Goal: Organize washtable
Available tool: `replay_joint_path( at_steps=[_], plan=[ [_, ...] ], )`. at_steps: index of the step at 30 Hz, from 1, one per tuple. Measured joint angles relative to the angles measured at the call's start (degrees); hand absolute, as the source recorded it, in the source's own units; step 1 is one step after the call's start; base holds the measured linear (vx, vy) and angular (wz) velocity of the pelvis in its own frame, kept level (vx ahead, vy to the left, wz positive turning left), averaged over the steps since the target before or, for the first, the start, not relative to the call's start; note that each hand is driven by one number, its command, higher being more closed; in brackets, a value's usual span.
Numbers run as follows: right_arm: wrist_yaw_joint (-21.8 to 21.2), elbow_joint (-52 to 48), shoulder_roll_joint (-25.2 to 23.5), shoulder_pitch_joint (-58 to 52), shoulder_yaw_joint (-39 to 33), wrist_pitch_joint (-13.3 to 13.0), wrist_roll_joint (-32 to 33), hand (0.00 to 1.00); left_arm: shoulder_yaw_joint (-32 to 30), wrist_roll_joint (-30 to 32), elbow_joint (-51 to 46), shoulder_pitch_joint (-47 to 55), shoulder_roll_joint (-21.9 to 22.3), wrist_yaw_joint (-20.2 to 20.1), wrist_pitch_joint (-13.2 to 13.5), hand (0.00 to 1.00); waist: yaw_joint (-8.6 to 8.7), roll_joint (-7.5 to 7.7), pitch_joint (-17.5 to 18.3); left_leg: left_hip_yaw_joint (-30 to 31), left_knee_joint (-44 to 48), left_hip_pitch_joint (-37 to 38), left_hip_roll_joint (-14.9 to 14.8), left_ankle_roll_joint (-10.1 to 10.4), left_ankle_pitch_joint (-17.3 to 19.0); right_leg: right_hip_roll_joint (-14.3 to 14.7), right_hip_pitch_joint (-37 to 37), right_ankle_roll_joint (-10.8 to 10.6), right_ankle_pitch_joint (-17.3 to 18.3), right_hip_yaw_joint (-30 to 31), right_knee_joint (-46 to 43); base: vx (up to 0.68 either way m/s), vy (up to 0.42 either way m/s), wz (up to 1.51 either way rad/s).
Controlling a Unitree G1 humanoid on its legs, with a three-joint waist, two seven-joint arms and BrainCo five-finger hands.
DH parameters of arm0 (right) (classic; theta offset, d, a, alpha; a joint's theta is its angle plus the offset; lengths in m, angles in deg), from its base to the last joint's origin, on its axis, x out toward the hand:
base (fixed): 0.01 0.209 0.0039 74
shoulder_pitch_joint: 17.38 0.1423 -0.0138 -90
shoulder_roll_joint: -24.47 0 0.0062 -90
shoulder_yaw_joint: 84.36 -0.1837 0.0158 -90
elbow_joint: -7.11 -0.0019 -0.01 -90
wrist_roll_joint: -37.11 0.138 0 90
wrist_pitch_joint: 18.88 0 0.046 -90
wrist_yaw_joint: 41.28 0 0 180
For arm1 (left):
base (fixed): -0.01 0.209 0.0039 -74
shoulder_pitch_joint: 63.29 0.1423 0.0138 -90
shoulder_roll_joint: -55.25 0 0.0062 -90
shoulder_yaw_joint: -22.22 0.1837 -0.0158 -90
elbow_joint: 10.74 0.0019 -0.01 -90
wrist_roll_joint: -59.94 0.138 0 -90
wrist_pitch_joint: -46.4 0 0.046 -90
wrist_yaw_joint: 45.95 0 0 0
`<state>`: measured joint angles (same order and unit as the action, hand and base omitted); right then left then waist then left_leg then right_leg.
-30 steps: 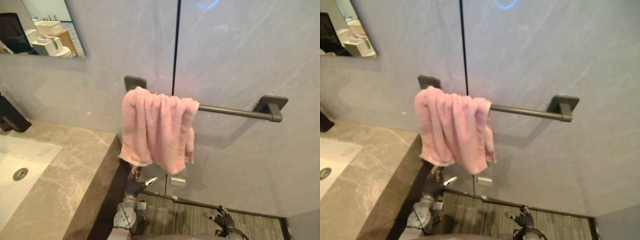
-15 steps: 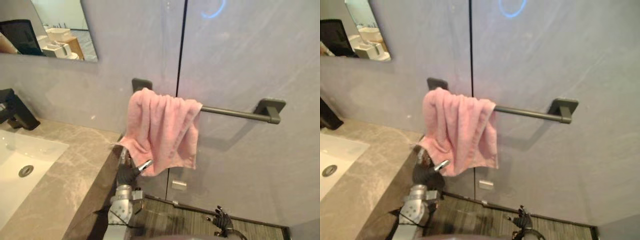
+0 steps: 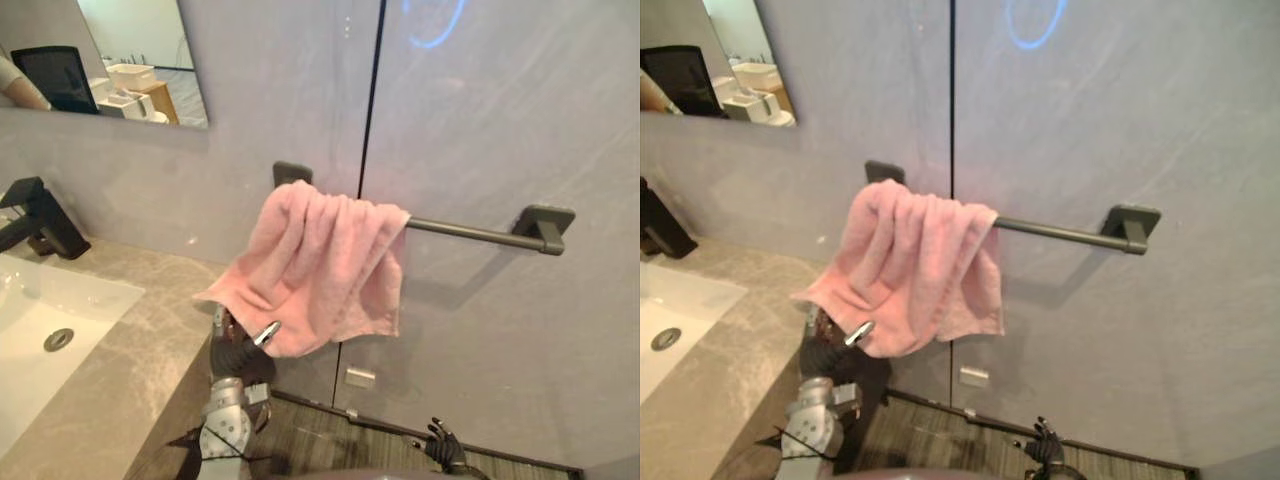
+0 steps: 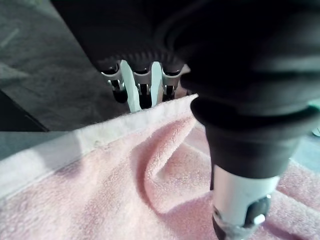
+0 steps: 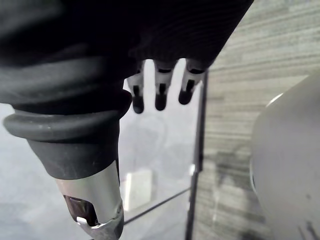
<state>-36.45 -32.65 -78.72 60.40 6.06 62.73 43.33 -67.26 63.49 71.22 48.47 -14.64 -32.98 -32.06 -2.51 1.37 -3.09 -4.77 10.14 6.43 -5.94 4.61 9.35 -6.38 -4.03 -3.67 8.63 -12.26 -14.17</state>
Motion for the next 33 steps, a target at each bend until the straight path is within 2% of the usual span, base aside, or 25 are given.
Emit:
replay_joint_path(
  at_steps=[7, 12, 19, 23, 28, 33],
  plan=[
    [-0.17, -0.05, 0.00, -0.22, -0.02, 0.20, 0.01, 0.00, -3.71, -0.20, -1.10, -0.33, 0.09, -0.32, -0.14, 0.00, -0.03, -0.33, 0.30, -0.02, 0.03, 0.01, -0.06, 0.00, 0.00, 0.05, 0.00, 0.01, 0.00, 0.06, -0.04, 0.00, 0.000, 0.00],
    [-1.30, -0.09, 0.00, -0.24, -0.03, 0.96, 0.01, 0.00, -5.24, -1.86, -0.67, -0.34, 0.01, -0.58, -1.31, 0.00, 0.01, -0.39, 0.77, -0.14, -0.04, 0.04, -0.08, 0.00, 0.00, 0.08, 0.02, 0.01, -0.01, 0.16, 0.01, 0.00, 0.000, 0.00],
    [-1.42, -0.09, -0.03, -0.66, -0.03, 1.27, 0.03, 0.00, -7.20, -4.13, 2.99, -0.53, -1.15, -1.77, -1.71, 0.00, 0.05, -1.13, 1.98, -0.76, -1.33, 1.46, -0.23, 0.06, -0.15, 0.27, -0.68, 0.09, -0.16, 0.67, 0.96, 0.00, 0.001, -0.04],
    [-1.64, -0.08, 0.29, -0.64, -0.06, 1.47, 0.01, 0.00, -7.57, -5.16, 3.99, -0.57, -2.23, -2.96, -1.72, 0.00, 0.08, -1.99, 2.64, -0.90, -2.22, 1.55, -0.85, 0.18, -0.57, 0.71, -1.49, 0.27, -1.56, 0.56, 3.52, 0.00, 0.003, -0.01],
    [-1.70, -0.06, 0.35, -0.62, -0.08, 2.09, -0.03, 0.00, -8.69, -4.49, 4.09, -0.87, -3.19, -2.38, -2.17, 0.00, 0.05, -2.14, 2.61, -0.95, -4.32, 2.81, -0.95, 0.45, -1.56, 1.35, -2.70, 0.51, -2.32, 0.34, 5.36, 0.00, 0.000, 0.00],
    [-1.71, -0.06, 0.31, -0.62, -0.24, 2.10, -0.10, 0.00, -11.43, 0.09, 3.35, -1.39, -3.09, 0.10, -3.78, 0.00, 0.10, -2.10, 2.56, -1.02, -4.32, 2.75, -0.99, 0.46, -1.51, 1.46, -2.66, 0.51, -2.30, 0.43, 5.34, 0.00, 0.000, 0.00]
  ],
)
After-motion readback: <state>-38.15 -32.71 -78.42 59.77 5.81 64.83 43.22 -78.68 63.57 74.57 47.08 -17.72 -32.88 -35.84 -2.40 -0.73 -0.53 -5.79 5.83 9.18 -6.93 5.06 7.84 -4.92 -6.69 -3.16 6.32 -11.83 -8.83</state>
